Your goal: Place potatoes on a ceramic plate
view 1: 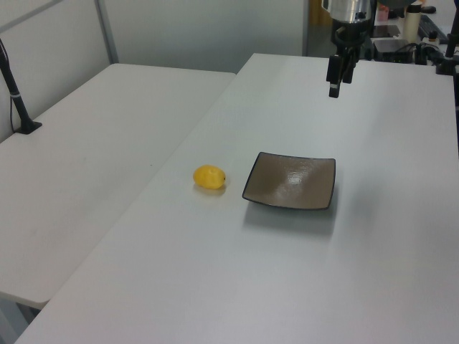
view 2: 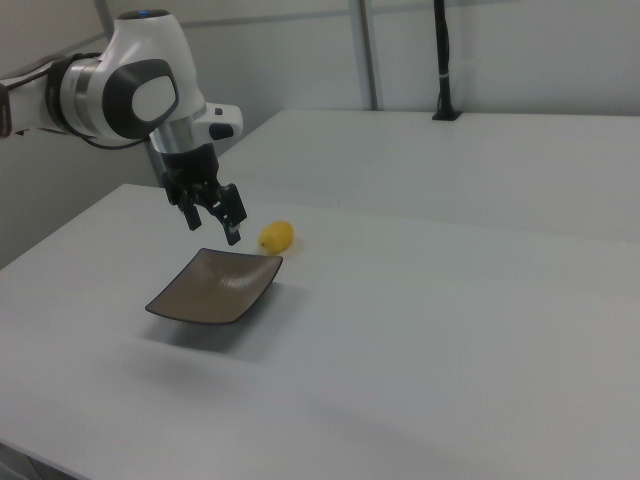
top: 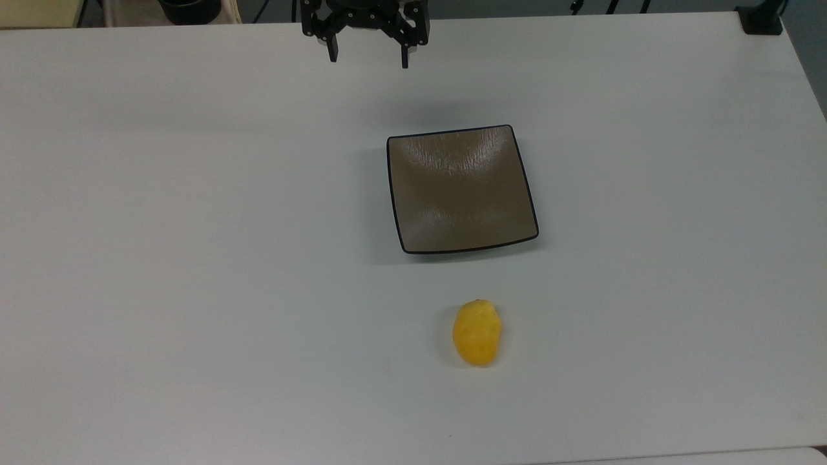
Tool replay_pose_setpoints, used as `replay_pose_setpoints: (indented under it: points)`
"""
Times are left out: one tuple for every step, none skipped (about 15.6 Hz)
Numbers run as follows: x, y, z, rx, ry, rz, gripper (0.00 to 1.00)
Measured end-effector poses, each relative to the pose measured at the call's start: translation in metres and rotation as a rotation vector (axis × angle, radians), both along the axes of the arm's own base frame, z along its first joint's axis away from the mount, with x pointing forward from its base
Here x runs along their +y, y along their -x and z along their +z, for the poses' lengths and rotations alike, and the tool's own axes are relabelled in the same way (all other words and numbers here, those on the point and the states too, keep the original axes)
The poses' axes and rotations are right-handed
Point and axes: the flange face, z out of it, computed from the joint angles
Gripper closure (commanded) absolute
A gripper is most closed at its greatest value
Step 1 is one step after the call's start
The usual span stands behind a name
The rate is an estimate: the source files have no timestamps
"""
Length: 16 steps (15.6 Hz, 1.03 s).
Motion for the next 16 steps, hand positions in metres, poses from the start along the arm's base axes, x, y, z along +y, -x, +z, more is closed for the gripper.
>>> replay_pose_setpoints:
  points:
    - [0.000, 0.000, -0.001, 0.002, 0.000, 0.001, 0.00]
    - [0.001, -0.002, -0.002, -0.004, 0.000, 0.014, 0.00]
    - [0.003, -0.004, -0.005, -0.013, -0.001, 0.030, 0.00]
    - [0.004, -0.006, -0.009, -0.016, -0.002, 0.037, 0.00]
    - [0.005, -0.007, -0.012, -0.016, -0.002, 0.044, 0.00]
    - [0.005, -0.008, -0.015, -0.013, -0.001, 0.048, 0.00]
    - [0.005, -0.009, -0.016, -0.011, -0.001, 0.055, 0.00]
    - [0.005, -0.009, -0.017, -0.011, 0.000, 0.068, 0.00]
    - [0.005, -0.009, -0.017, -0.012, 0.000, 0.084, 0.00]
    - [0.005, -0.009, -0.017, -0.013, 0.001, 0.105, 0.00]
    - [0.005, -0.009, -0.017, -0.014, 0.002, 0.122, 0.00]
    - [0.004, -0.009, -0.017, -0.014, 0.003, 0.134, 0.00]
    - [0.003, -0.009, -0.016, -0.016, 0.003, 0.136, 0.00]
    - [0.000, -0.010, -0.016, -0.019, 0.003, 0.131, 0.00]
    - [-0.002, -0.011, -0.015, -0.021, 0.001, 0.126, 0.00]
    - [-0.005, -0.011, -0.015, -0.022, -0.002, 0.121, 0.00]
